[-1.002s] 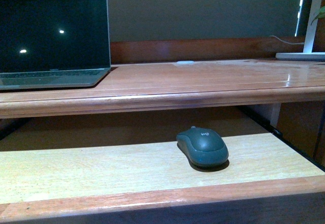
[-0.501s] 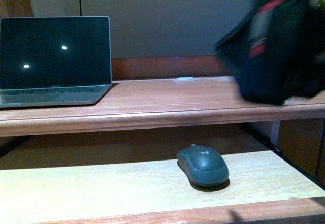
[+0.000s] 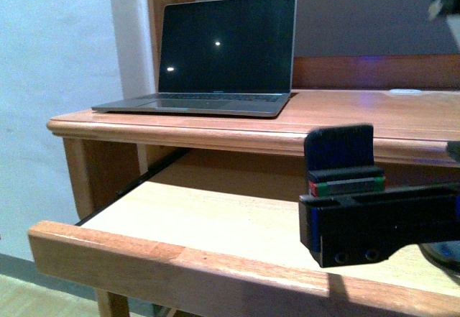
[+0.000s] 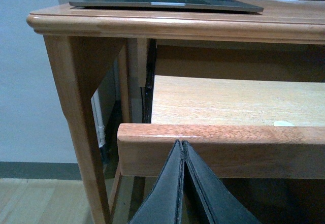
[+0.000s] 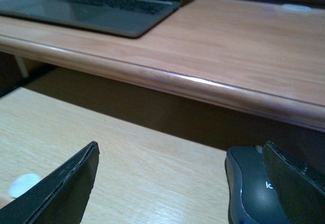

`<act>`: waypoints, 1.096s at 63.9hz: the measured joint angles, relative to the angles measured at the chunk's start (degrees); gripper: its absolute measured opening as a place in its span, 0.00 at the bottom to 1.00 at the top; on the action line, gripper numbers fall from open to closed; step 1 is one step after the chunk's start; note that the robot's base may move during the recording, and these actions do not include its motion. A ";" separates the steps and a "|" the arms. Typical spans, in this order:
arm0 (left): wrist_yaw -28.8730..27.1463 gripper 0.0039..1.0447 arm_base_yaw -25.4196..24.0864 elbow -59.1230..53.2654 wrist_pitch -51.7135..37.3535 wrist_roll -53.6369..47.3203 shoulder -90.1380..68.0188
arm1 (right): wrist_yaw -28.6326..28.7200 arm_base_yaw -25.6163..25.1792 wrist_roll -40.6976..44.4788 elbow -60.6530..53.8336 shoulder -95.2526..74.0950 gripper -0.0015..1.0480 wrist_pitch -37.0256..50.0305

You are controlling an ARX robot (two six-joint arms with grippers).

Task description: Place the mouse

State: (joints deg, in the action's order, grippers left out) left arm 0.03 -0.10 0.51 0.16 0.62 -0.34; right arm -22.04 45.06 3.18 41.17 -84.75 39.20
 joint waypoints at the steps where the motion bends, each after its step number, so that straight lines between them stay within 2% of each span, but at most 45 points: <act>1: -0.02 0.02 0.00 0.00 0.02 0.00 0.00 | -0.52 -0.17 0.31 0.37 -0.94 0.93 0.13; 9: -0.02 0.02 0.00 0.00 0.00 0.02 0.02 | -4.50 -1.55 1.01 2.89 -5.95 0.93 0.44; 42: 0.00 0.02 0.00 0.00 -0.02 -0.02 0.09 | -10.01 -3.39 2.21 6.67 -11.39 0.93 -2.25; 54: 0.00 0.02 0.00 0.00 -0.04 -0.02 0.09 | -11.19 -6.16 -0.33 11.43 -12.96 0.93 -12.26; 70: 0.00 0.02 0.00 0.00 -0.04 -0.02 0.09 | -10.84 -9.05 -1.11 14.88 -13.84 0.93 -21.03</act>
State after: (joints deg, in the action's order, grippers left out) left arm 0.03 -0.10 0.51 0.12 0.60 -0.25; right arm -32.88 36.01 2.07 56.05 -98.59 18.17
